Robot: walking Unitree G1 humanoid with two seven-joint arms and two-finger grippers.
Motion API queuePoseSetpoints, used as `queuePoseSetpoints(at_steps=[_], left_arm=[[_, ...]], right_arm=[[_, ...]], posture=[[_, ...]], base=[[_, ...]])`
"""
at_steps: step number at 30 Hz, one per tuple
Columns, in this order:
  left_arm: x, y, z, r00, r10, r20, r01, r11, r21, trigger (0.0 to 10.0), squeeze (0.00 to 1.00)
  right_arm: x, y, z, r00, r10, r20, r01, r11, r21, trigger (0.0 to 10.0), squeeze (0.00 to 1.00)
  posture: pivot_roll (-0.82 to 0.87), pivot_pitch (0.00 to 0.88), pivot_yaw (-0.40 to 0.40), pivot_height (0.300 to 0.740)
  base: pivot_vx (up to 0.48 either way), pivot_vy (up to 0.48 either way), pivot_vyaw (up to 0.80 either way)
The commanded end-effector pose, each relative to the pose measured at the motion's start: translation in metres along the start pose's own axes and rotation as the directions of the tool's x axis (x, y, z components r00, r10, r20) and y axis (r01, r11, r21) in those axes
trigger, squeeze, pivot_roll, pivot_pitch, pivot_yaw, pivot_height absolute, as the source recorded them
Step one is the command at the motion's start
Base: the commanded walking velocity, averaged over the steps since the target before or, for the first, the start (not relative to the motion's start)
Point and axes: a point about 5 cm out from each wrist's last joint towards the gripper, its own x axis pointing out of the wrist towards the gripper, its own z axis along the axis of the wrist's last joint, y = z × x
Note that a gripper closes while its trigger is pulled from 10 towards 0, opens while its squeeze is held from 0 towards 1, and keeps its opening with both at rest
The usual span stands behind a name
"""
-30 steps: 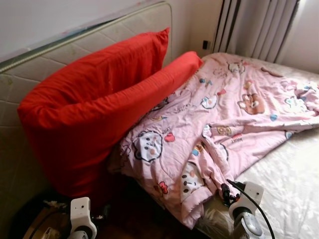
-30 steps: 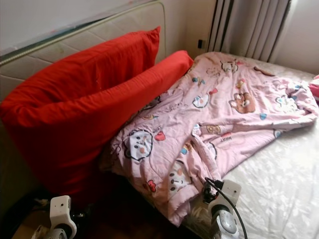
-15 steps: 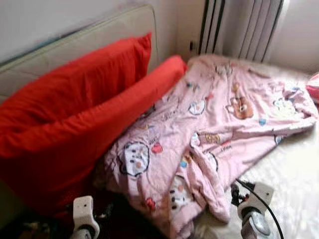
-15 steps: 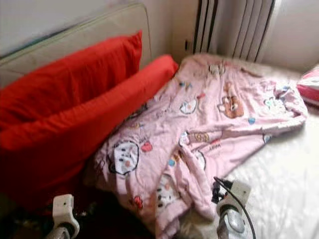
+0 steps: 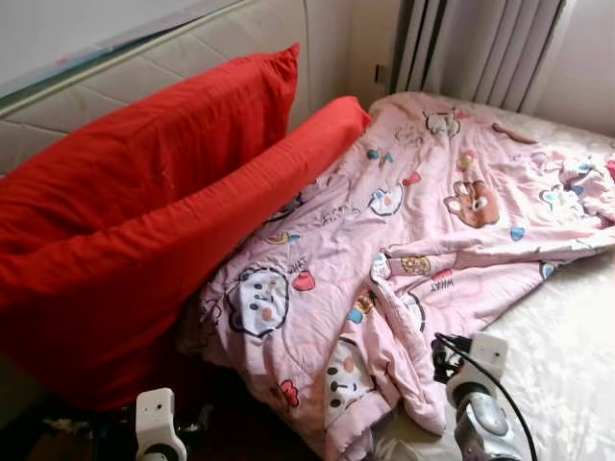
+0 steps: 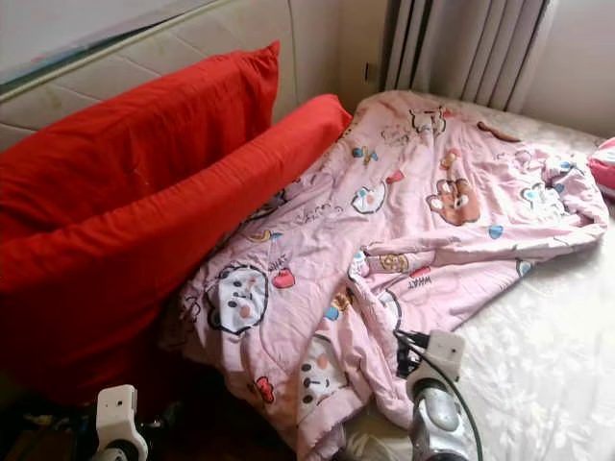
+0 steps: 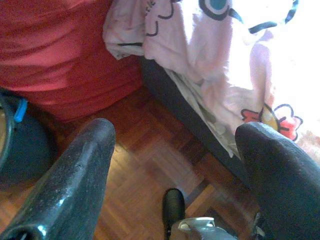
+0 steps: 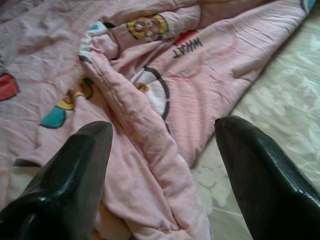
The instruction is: Clean up the room
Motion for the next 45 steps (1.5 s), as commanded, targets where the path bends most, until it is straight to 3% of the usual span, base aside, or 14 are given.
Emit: queuePoseSetpoints(at_steps=[1, 10, 45], left_arm=[[-0.001, 0.005, -0.001, 1.000, 0.020, -0.005, -0.020, 1.000, -0.012, 10.0, 0.00], [0.001, 0.003, 0.002, 1.000, 0.017, 0.000, -0.017, 1.000, -0.012, 10.0, 0.00], [0.006, 0.002, 0.019, 0.998, -0.017, 0.068, 0.016, 1.000, 0.005, 10.0, 0.00]], right_arm=[[0.001, 0.001, 0.000, 1.000, 0.002, -0.006, -0.002, 1.000, -0.005, 10.0, 0.00], [0.001, -0.001, 0.002, 1.000, -0.014, -0.002, 0.013, 1.000, -0.023, 10.0, 0.00], [0.002, 0.009, -0.002, 0.999, 0.010, -0.046, -0.013, 0.999, -0.048, 10.0, 0.00]], posture=[[-0.02, 0.097, 0.042, 0.710], [-0.01, 0.096, 0.041, 0.657], [0.00, 0.070, 0.056, 0.639]], base=[[0.000, 0.000, 0.00], [0.000, 0.000, 0.00], [0.000, 0.000, 0.00]])
